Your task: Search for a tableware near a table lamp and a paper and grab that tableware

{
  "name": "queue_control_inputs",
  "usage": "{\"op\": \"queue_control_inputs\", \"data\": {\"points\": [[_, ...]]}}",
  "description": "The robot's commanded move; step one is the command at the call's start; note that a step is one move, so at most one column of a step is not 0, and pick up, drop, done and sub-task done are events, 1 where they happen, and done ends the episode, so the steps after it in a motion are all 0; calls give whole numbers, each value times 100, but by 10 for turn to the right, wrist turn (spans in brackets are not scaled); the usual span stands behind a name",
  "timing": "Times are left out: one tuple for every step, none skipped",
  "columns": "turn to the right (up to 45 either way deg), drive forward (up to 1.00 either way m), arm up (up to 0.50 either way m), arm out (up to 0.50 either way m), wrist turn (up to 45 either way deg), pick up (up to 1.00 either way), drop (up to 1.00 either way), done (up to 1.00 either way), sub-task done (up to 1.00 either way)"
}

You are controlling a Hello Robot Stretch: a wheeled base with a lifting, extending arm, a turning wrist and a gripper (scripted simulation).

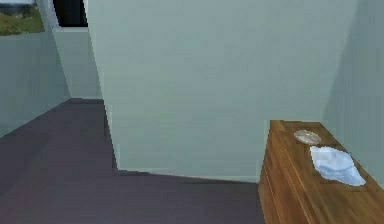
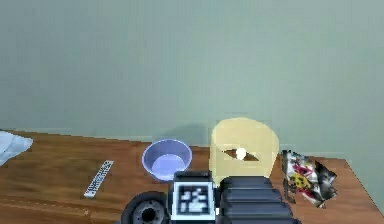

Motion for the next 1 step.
{"op": "queue_control_inputs", "data": {"points": [[0, 0, 0, 22, 0, 0, 0, 0, 0]]}}
